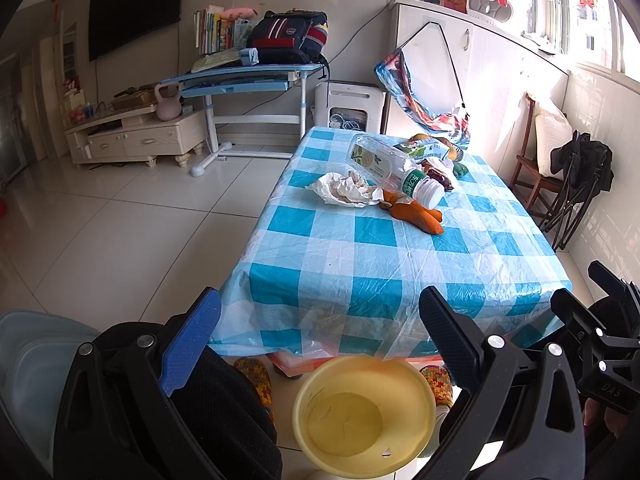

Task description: Collect trash

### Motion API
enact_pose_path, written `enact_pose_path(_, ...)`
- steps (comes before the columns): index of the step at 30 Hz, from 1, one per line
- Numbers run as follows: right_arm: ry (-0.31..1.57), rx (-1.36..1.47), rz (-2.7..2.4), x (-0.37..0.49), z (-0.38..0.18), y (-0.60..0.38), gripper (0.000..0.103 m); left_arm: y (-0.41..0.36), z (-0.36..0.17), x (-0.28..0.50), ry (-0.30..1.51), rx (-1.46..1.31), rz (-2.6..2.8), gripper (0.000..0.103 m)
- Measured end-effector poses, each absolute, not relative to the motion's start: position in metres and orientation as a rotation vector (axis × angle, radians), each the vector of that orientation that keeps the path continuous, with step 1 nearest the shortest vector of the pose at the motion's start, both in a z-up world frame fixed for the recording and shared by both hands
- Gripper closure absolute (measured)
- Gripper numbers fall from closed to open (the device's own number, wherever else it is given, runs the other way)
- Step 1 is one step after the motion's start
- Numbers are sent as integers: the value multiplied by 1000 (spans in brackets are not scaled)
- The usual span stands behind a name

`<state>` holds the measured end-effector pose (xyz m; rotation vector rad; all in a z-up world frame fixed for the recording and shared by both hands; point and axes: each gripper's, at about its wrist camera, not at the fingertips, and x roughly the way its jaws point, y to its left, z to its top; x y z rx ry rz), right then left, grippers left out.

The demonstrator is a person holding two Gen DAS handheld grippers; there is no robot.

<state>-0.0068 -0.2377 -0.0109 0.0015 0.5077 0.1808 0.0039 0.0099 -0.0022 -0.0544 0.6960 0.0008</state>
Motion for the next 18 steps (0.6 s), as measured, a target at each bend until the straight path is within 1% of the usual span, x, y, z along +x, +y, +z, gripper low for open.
enact_pose_path(18, 524, -2, 181, -5, -15, -236, 6, 10, -2, 4, 695, -54, 1, 7)
